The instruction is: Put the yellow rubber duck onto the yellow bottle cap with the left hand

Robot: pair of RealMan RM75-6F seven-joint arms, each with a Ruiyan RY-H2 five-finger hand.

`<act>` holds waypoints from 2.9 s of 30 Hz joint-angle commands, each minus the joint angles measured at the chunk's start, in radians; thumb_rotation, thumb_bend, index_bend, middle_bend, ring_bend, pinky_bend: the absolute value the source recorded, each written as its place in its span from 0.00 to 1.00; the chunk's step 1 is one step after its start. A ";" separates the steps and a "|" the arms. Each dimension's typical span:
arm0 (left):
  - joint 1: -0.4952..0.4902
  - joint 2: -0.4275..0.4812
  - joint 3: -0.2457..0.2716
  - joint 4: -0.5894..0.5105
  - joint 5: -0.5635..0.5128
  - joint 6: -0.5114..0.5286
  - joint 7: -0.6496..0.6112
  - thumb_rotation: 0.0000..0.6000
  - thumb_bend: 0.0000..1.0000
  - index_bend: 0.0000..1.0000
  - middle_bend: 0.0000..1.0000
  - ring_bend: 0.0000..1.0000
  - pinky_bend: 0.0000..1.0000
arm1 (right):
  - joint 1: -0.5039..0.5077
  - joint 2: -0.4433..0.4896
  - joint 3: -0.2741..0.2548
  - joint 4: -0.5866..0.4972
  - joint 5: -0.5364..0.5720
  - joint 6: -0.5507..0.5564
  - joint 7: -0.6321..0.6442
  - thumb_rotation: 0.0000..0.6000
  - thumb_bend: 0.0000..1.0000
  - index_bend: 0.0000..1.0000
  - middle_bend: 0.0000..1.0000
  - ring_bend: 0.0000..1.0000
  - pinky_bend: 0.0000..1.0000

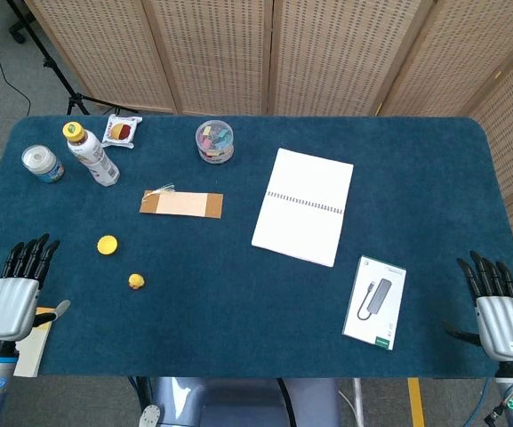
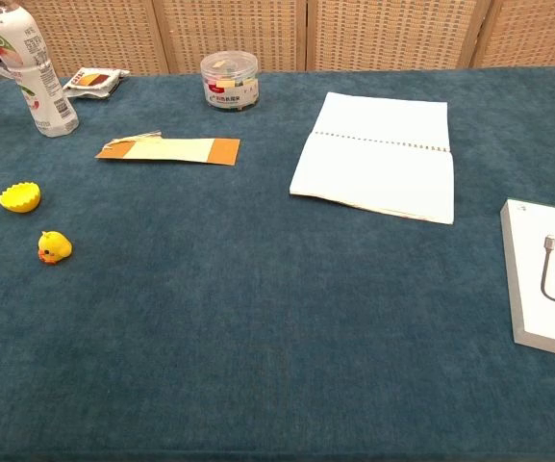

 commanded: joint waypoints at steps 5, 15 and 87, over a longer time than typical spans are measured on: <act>-0.003 -0.001 -0.002 0.002 -0.007 -0.009 0.002 1.00 0.14 0.00 0.00 0.00 0.00 | 0.001 0.000 -0.001 0.000 -0.001 -0.002 -0.001 1.00 0.00 0.00 0.00 0.00 0.00; -0.007 -0.003 -0.004 0.006 -0.009 -0.017 -0.001 1.00 0.14 0.00 0.00 0.00 0.00 | -0.001 0.001 0.002 -0.003 0.000 0.004 0.002 1.00 0.00 0.00 0.00 0.00 0.00; -0.264 -0.117 -0.075 -0.038 -0.329 -0.371 0.244 1.00 0.18 0.34 0.00 0.00 0.00 | -0.008 0.005 0.001 -0.001 -0.010 0.018 0.025 1.00 0.00 0.00 0.00 0.00 0.00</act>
